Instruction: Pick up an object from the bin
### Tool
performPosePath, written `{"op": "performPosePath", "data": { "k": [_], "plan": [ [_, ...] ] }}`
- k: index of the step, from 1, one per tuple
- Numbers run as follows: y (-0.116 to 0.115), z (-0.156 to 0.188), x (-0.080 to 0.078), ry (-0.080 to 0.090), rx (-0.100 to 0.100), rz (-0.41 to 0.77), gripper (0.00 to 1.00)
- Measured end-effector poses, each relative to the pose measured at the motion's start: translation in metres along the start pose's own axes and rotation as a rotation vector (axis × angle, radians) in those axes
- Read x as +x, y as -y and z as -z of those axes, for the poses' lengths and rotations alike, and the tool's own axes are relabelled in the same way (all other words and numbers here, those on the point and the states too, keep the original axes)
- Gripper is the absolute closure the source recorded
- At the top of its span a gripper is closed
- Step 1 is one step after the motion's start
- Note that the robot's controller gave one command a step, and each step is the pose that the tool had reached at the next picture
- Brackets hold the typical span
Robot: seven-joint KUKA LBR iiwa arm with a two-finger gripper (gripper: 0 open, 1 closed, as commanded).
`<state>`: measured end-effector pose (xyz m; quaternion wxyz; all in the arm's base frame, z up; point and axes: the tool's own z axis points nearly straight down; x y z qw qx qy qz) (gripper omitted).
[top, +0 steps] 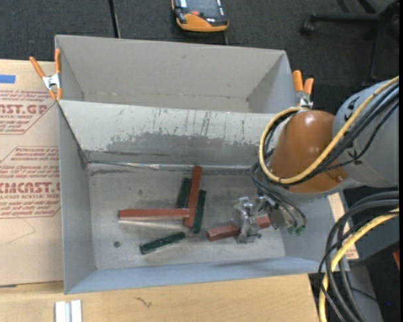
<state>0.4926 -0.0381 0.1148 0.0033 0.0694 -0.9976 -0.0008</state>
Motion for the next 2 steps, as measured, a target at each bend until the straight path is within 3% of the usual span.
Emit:
{"op": "performPosePath", "data": {
  "k": [2],
  "plan": [
    [0.0,0.044,-0.001,0.004,0.001,0.0,1.0]
  ]
}}
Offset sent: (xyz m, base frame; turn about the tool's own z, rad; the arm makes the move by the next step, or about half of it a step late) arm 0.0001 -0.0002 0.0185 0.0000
